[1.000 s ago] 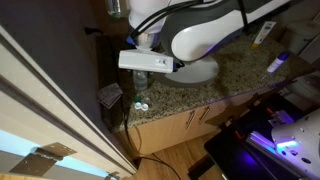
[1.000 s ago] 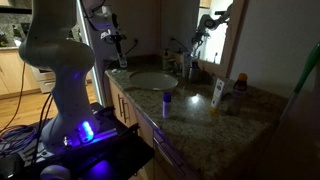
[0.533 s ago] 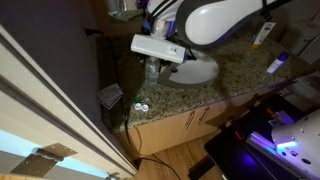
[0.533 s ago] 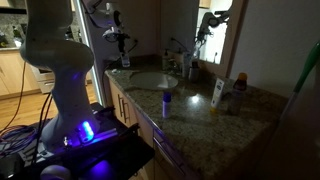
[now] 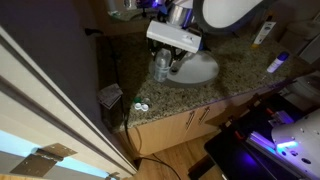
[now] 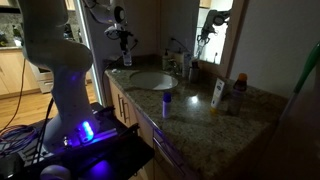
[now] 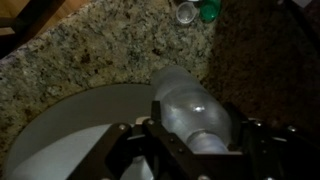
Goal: Pick the clear bottle on the left and put it near the sink
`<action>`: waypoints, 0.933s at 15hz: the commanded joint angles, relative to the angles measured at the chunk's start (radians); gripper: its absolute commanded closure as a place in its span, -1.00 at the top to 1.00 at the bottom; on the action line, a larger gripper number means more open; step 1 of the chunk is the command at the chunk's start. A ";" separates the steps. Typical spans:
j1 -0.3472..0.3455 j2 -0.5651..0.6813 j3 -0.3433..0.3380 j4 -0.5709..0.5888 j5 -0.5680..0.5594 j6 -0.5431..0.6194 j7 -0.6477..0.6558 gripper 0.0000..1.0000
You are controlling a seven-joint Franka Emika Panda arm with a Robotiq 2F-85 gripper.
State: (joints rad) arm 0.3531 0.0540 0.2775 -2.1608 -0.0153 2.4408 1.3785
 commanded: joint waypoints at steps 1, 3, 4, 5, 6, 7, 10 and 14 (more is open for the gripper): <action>0.012 0.074 0.008 0.040 -0.102 0.019 0.070 -0.24; 0.023 0.110 0.001 0.066 -0.139 0.033 0.104 -0.24; 0.027 0.127 -0.001 0.080 -0.140 0.043 0.107 -0.24; 0.026 0.151 0.005 0.100 -0.101 0.050 0.082 -0.24; 0.027 0.172 0.009 0.122 -0.071 0.043 0.063 -0.24; 0.033 0.187 0.005 0.139 -0.070 0.030 0.070 -0.24; 0.047 0.228 0.005 0.169 -0.044 0.023 0.057 -0.24; 0.082 0.267 -0.006 0.200 -0.059 0.010 0.059 -0.24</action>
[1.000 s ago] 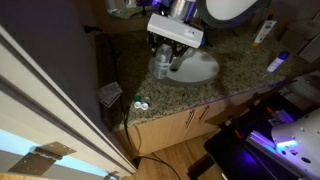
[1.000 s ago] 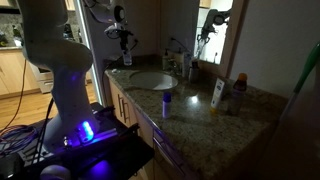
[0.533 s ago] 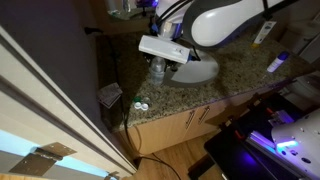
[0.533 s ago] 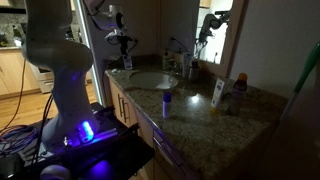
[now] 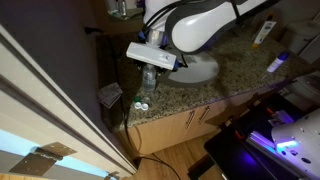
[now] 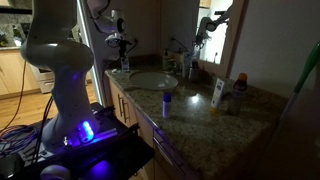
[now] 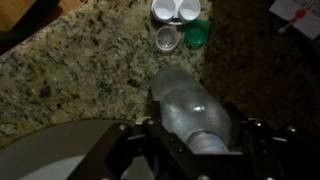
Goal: Pick the clear bottle on the left and put it near the sink
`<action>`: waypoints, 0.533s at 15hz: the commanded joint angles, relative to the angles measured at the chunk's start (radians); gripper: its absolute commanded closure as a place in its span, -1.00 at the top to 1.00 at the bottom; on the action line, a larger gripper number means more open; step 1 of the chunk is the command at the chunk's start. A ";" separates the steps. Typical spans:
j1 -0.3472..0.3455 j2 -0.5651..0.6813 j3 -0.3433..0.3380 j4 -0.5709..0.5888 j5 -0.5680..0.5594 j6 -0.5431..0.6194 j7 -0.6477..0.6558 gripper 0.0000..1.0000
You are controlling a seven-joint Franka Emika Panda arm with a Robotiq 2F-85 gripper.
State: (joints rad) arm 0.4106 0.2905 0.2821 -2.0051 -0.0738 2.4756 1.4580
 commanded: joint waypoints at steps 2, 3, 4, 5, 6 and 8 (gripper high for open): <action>0.040 0.040 -0.012 0.048 -0.007 -0.031 -0.022 -0.24; 0.049 0.043 -0.013 0.047 -0.013 -0.034 -0.021 -0.24; 0.056 0.044 -0.013 0.046 -0.019 -0.036 -0.023 -0.24; 0.064 0.043 -0.013 0.044 -0.027 -0.041 -0.021 -0.24; 0.074 0.041 -0.018 0.043 -0.048 -0.047 -0.013 -0.24; 0.083 0.039 -0.022 0.045 -0.074 -0.058 -0.012 -0.24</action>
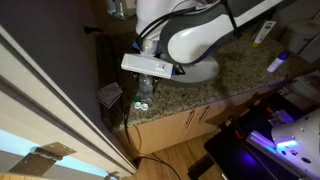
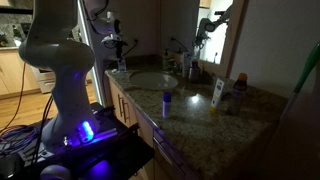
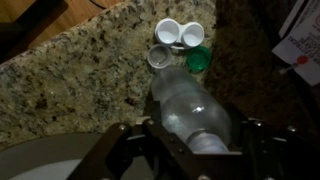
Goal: Pick the clear bottle on the left and put it near the sink
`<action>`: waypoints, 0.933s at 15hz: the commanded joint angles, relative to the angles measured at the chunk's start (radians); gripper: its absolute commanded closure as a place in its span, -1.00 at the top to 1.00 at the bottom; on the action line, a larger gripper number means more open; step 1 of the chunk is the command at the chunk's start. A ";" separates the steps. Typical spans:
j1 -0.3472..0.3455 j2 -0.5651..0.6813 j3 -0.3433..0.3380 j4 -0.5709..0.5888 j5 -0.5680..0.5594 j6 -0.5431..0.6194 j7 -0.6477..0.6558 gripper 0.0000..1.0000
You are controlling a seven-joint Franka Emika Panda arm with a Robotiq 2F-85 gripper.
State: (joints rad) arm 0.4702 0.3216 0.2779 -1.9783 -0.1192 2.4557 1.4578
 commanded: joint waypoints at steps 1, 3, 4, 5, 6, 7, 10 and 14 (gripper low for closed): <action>0.034 0.006 -0.028 0.019 -0.059 -0.045 0.002 -0.24; 0.047 0.004 -0.041 0.024 -0.104 -0.064 0.022 -0.24; 0.054 0.004 -0.049 0.028 -0.127 -0.077 0.039 -0.24; 0.050 0.006 -0.046 0.031 -0.126 -0.082 0.037 -0.24; 0.049 0.007 -0.044 0.032 -0.126 -0.082 0.038 -0.24; 0.043 0.009 -0.038 0.033 -0.109 -0.084 0.030 -0.24; 0.029 0.008 -0.032 0.023 -0.064 -0.081 0.027 -0.24; 0.038 -0.014 -0.049 0.020 -0.084 -0.090 0.090 0.88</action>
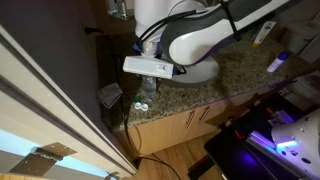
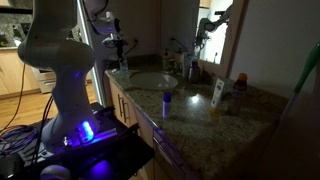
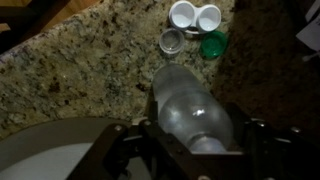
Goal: Pick the clear bottle on the left and put it near the sink
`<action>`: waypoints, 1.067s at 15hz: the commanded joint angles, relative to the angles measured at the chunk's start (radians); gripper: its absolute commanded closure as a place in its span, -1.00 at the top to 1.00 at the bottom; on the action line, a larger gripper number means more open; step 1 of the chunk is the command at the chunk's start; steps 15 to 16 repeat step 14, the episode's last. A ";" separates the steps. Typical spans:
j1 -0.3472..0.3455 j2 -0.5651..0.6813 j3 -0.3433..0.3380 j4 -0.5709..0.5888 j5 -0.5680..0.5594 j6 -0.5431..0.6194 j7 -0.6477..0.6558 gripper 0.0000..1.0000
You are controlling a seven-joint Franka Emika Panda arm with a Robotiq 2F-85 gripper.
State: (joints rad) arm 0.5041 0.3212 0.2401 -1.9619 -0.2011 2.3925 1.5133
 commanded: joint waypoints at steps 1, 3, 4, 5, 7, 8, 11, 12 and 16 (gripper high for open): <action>0.007 -0.025 -0.015 0.005 -0.014 -0.026 0.052 0.97; -0.016 -0.053 -0.022 -0.017 -0.015 0.001 0.045 1.00; -0.018 -0.071 -0.023 -0.017 -0.017 -0.001 0.048 1.00; -0.023 -0.089 -0.023 -0.017 -0.011 -0.008 0.043 1.00; -0.038 -0.145 -0.008 -0.023 0.016 -0.067 0.012 1.00; -0.054 -0.175 0.009 -0.033 0.059 -0.077 -0.030 1.00; -0.077 -0.307 0.022 -0.118 0.124 -0.064 -0.057 1.00; -0.087 -0.341 0.023 -0.143 0.142 -0.067 -0.049 1.00; -0.089 -0.281 0.038 -0.074 0.115 -0.066 -0.031 1.00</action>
